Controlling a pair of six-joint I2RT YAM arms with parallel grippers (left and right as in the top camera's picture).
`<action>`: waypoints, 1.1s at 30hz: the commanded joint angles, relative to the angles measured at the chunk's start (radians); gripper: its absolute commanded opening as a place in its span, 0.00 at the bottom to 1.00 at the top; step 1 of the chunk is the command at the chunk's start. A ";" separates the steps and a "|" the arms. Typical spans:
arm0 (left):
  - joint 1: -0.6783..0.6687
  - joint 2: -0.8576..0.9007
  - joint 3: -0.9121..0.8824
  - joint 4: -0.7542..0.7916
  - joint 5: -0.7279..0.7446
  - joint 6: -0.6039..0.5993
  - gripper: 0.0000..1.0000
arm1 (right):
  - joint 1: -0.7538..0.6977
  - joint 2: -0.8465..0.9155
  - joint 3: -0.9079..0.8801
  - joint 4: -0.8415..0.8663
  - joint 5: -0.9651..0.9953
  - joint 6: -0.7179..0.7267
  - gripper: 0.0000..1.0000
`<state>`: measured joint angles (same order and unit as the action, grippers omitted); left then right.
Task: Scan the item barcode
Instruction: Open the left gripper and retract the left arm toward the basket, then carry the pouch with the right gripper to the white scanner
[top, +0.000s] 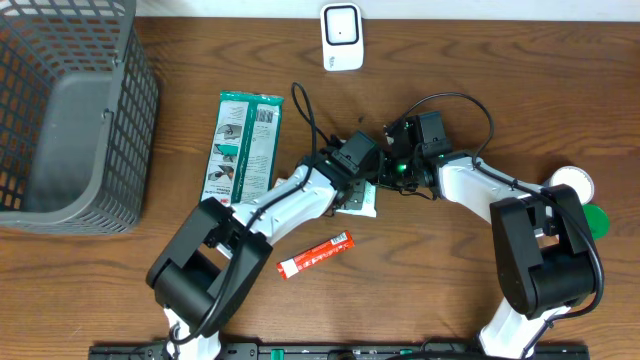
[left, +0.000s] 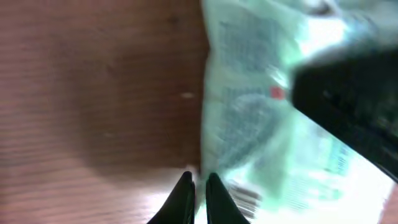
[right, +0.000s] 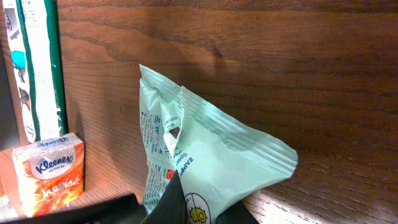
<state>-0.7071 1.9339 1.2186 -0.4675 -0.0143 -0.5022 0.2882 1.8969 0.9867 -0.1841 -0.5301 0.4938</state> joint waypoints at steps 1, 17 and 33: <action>0.058 0.031 -0.003 -0.010 -0.079 -0.035 0.08 | 0.000 -0.014 0.000 -0.011 0.005 0.000 0.01; 0.098 -0.268 0.032 -0.071 -0.046 -0.034 0.07 | -0.006 -0.020 0.001 -0.002 -0.057 -0.002 0.01; 0.565 -0.881 0.033 -0.259 0.100 0.054 0.12 | -0.081 -0.313 0.048 0.002 -0.279 -0.203 0.01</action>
<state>-0.2234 1.0657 1.2377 -0.7101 -0.0093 -0.4946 0.2157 1.6772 0.9863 -0.1360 -0.8734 0.3233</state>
